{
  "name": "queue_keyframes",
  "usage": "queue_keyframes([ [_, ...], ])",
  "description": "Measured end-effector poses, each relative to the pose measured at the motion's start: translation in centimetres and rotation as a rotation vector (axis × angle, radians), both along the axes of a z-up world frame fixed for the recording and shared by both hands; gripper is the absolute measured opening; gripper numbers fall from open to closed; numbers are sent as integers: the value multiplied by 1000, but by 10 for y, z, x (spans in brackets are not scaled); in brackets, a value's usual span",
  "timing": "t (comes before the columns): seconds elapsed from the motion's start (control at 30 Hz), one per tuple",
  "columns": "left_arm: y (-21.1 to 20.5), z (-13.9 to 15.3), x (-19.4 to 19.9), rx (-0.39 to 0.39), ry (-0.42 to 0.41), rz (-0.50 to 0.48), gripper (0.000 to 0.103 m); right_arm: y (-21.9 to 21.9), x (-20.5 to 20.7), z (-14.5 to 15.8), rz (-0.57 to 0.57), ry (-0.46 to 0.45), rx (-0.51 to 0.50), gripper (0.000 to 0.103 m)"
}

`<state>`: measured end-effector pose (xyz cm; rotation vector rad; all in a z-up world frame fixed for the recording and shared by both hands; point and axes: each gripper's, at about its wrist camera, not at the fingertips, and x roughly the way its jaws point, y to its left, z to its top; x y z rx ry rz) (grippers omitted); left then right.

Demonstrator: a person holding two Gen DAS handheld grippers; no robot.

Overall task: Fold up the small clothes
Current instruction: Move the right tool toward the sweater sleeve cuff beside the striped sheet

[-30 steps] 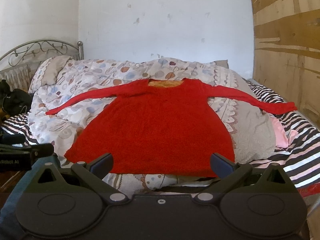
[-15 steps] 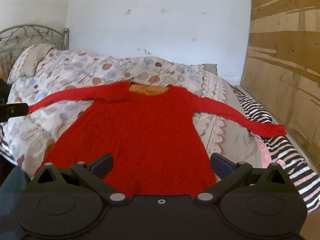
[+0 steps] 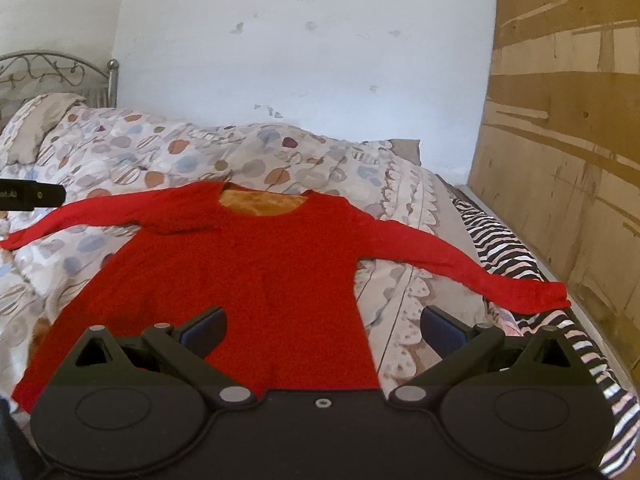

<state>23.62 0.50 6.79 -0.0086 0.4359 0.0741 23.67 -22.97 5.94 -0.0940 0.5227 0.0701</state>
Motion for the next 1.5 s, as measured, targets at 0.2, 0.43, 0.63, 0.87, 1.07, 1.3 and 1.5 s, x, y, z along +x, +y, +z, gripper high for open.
queue_keyframes([
  [0.2,-28,-25,51,-12,69,-34,103,-31,38,-18,-68,-23,57,103],
  [0.43,-46,-58,98,-1,126,-61,103,-81,72,-48,-188,-14,117,103],
  [0.63,-57,-81,130,-12,141,-89,103,-110,85,-65,-189,-8,123,103],
  [0.87,-69,-106,153,-13,165,-97,103,-139,95,-80,-220,32,194,103],
  [1.07,-71,-130,166,-26,219,-79,103,-154,103,-86,-227,36,162,103],
  [1.3,-77,-147,161,12,177,-59,102,-186,119,-95,-279,94,231,103],
  [1.5,-82,-158,148,38,109,-46,102,-231,143,-100,-467,160,277,103],
])
